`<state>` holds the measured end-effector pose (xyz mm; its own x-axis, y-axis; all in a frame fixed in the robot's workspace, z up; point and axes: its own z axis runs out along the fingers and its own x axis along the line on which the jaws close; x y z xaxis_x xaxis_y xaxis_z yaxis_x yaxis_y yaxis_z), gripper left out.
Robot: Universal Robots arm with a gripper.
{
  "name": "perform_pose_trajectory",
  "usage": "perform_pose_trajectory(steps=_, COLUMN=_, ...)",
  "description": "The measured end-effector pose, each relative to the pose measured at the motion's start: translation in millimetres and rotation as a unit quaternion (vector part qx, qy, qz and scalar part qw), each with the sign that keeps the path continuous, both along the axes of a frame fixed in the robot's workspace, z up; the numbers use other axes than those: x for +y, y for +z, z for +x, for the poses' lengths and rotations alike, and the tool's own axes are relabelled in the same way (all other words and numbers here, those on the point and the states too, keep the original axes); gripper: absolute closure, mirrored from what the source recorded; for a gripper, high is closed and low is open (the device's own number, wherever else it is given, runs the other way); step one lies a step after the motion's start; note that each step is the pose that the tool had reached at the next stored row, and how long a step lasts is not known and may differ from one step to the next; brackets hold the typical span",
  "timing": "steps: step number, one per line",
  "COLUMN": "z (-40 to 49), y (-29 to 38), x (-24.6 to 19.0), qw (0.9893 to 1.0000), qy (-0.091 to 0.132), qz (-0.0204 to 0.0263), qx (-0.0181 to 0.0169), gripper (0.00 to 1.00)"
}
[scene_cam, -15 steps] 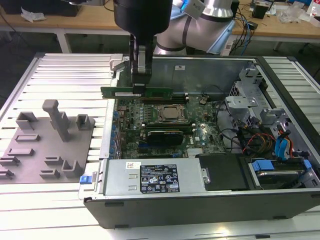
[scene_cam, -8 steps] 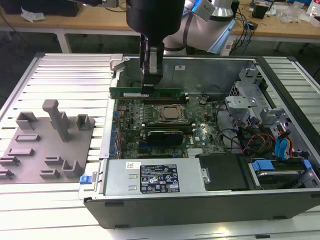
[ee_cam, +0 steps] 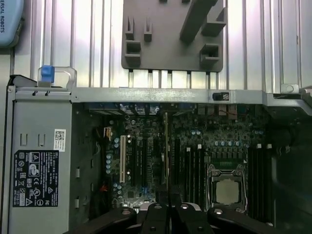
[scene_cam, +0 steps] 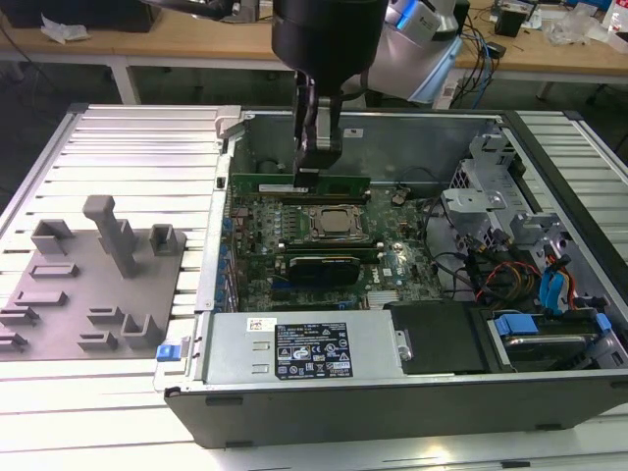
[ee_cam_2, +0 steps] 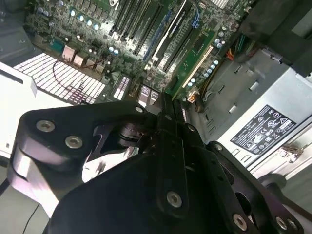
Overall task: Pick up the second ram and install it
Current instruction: 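Pick up the second ram and move it above second insertion slot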
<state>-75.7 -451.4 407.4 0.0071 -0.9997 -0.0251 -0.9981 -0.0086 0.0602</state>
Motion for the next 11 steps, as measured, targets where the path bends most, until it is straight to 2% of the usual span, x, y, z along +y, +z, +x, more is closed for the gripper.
perform_pose_trajectory(steps=3, z=5.0, y=-3.6, x=1.1, qw=1.0, qy=0.0, qz=0.0, qx=0.0015, gripper=0.87)
perform_pose_trajectory(steps=4, z=7.2, y=-4.8, x=1.3, qw=1.0, qy=0.0, qz=0.0021, qx=0.002, gripper=0.87)
perform_pose_trajectory(steps=5, z=8.2, y=-4.8, x=1.4, qw=0.9999, qy=0.0, qz=0.0134, qx=0.0021, gripper=0.87)
perform_pose_trajectory(steps=7, z=9.4, y=-4.9, x=1.4, qw=0.9996, qy=0.0, qz=0.0292, qx=0.0022, gripper=0.87)
perform_pose_trajectory(steps=8, z=11.7, y=-6.3, x=1.5, qw=0.9995, qy=0.0, qz=0.0322, qx=0.0028, gripper=0.87)
perform_pose_trajectory(steps=10, z=16.8, y=-8.6, x=2.7, qw=0.9995, qy=0.0, qz=0.0322, qx=0.0042, gripper=0.87)
perform_pose_trajectory(steps=11, z=22.3, y=-10.2, x=4.2, qw=0.9995, qy=0.0, qz=0.0321, qx=0.0057, gripper=0.87)
